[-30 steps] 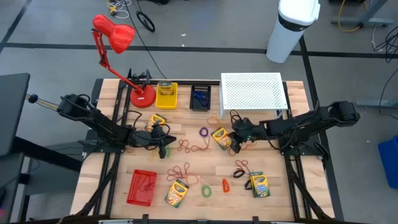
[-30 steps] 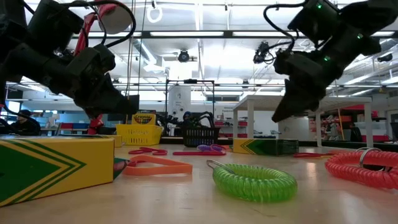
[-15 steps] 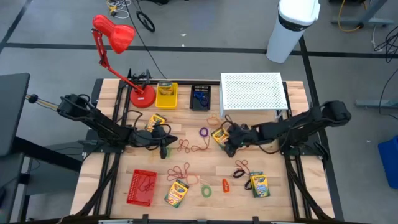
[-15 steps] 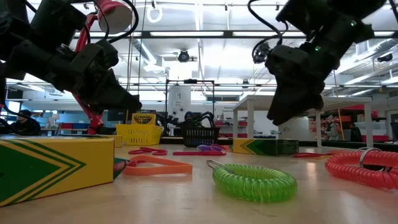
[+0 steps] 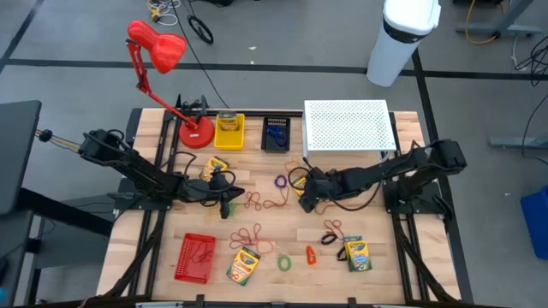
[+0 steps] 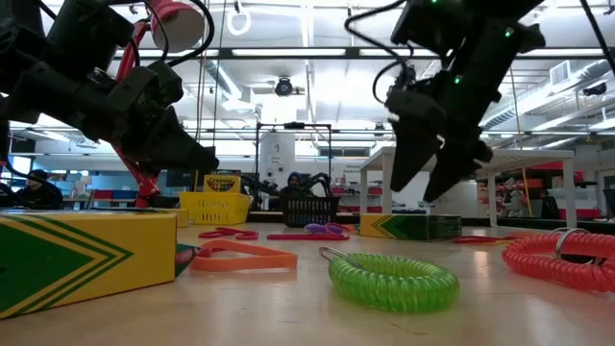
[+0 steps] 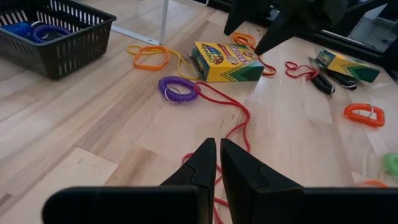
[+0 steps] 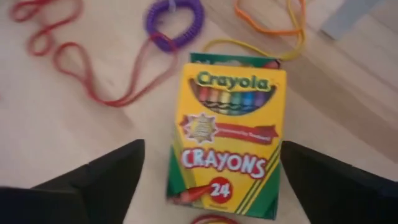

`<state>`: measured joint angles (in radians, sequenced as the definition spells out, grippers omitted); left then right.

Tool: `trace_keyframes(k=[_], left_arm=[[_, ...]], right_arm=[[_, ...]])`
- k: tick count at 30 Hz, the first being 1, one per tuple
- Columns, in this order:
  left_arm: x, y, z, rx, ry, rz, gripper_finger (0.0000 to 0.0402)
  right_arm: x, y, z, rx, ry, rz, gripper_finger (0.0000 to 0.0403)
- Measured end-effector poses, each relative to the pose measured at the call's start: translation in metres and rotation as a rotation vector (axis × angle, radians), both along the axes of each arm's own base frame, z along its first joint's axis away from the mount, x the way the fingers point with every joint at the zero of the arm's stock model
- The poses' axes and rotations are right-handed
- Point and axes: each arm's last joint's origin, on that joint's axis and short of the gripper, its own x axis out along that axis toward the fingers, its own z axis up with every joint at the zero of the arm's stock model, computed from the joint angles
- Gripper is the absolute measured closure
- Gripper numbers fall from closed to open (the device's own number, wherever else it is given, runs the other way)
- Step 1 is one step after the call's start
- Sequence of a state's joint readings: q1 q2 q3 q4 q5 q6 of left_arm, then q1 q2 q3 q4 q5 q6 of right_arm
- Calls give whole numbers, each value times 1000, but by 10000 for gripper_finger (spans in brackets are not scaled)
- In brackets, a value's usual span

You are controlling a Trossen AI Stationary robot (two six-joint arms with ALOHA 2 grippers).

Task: Pick & Place Office Desk Supplies
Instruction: Put the top right yellow crayon box into the yellow bin

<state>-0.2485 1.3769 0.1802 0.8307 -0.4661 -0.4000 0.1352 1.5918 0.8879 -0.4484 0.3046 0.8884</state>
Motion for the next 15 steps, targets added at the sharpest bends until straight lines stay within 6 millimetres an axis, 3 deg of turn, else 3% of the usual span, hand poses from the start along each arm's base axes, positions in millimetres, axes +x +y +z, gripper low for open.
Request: trace_keyframes(k=[15], left_arm=[[0,-1,0,-7,2,-22,371]], right_arm=[[7,-2,-15,-42,2,-73,4]])
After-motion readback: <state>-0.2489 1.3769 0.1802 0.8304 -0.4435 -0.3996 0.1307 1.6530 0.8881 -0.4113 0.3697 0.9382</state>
